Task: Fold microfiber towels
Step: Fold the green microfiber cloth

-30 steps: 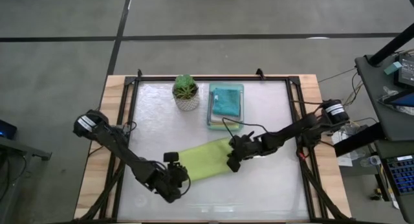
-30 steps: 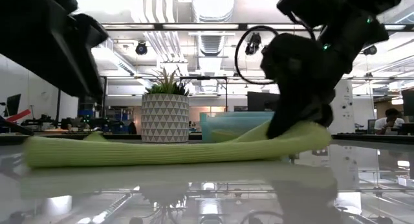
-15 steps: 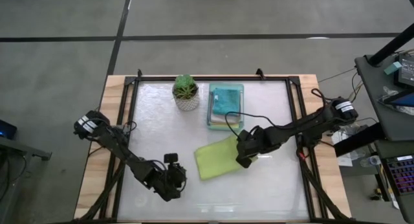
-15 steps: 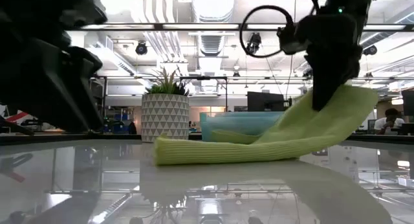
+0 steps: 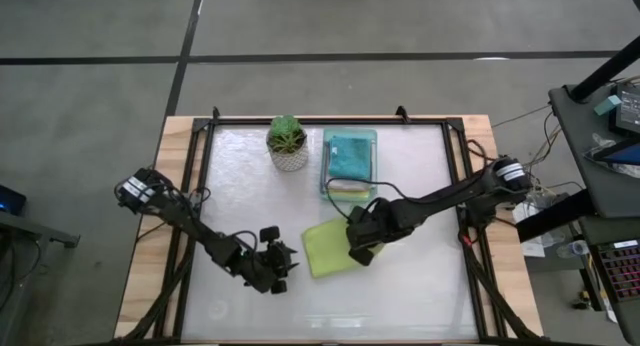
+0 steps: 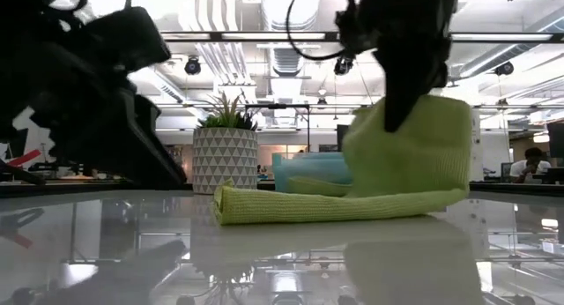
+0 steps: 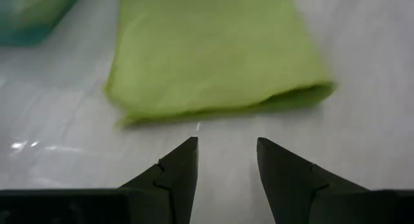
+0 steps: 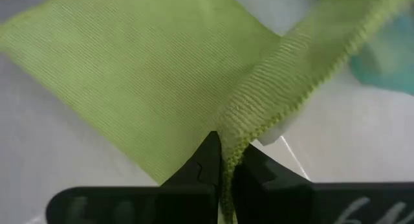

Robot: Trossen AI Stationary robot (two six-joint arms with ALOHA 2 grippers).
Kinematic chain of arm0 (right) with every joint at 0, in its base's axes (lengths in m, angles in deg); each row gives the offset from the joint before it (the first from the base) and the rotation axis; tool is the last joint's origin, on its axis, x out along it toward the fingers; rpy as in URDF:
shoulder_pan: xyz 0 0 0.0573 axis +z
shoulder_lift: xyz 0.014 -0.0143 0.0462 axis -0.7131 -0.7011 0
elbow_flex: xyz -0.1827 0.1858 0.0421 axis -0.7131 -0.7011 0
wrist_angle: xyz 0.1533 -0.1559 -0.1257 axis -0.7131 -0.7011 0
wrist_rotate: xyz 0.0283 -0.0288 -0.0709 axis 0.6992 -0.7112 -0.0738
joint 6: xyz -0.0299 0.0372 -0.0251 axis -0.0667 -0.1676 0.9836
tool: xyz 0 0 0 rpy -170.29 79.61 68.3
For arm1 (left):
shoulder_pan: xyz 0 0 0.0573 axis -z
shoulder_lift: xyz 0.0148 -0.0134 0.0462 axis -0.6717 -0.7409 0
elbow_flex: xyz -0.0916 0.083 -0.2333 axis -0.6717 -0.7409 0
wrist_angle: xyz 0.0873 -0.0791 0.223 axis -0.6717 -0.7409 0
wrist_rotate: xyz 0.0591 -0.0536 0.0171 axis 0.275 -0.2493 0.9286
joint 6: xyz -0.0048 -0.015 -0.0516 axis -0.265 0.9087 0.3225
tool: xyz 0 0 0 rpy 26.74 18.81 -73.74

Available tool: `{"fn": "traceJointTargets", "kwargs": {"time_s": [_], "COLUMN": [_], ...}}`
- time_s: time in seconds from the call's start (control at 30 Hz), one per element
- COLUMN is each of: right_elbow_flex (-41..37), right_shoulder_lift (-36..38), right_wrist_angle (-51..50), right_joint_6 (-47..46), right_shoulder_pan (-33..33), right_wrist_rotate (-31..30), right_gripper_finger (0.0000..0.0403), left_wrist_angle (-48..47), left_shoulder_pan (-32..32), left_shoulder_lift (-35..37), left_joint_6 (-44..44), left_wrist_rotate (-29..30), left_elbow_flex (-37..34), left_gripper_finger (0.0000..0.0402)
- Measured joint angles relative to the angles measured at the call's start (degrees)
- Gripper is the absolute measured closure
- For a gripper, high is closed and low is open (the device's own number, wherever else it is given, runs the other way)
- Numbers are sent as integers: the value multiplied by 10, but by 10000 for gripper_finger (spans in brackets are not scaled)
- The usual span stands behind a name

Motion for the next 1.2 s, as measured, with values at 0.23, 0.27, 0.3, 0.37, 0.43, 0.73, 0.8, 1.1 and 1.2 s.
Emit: {"fn": "traceJointTargets", "kwargs": {"time_s": [0.23, 0.27, 0.3, 0.37, 0.43, 0.73, 0.8, 1.1, 1.2], "right_elbow_flex": [60, 70, 79, 100, 121, 203, 216, 244, 246], "right_shoulder_lift": [-74, -84, -94, -115, -134, -212, -225, -236, -235], "right_wrist_angle": [15, 17, 17, 17, 24, 43, 42, 47, 64], "right_joint_6": [36, 40, 45, 54, 63, 75, 85, 118, 120], "right_shoulder_pan": [-1, -2, -2, -2, -2, -3, -3, -3, -3], "right_wrist_rotate": [1, 1, 1, 1, 1, -2, -2, -62, -66], "right_gripper_finger": [391, 391, 391, 391, 391, 390, 391, 390, 390], "left_wrist_angle": [-1, 0, -1, -1, 0, 1, 0, -1, -2], "left_shoulder_pan": [-12, -12, -13, -14, -16, -28, -29, -29, -29], "left_shoulder_lift": [0, 0, 0, 0, 0, 0, 0, 0, 0], "left_joint_6": [-3, -3, -3, -3, -3, -3, -3, 3, 3], "left_wrist_rotate": [1, 2, 2, 2, 2, 9, 9, 10, 10], "left_elbow_flex": [-8, -8, -8, -8, -8, -9, -11, -25, -29], "left_gripper_finger": [258, 258, 258, 258, 258, 258, 258, 258, 258]}}
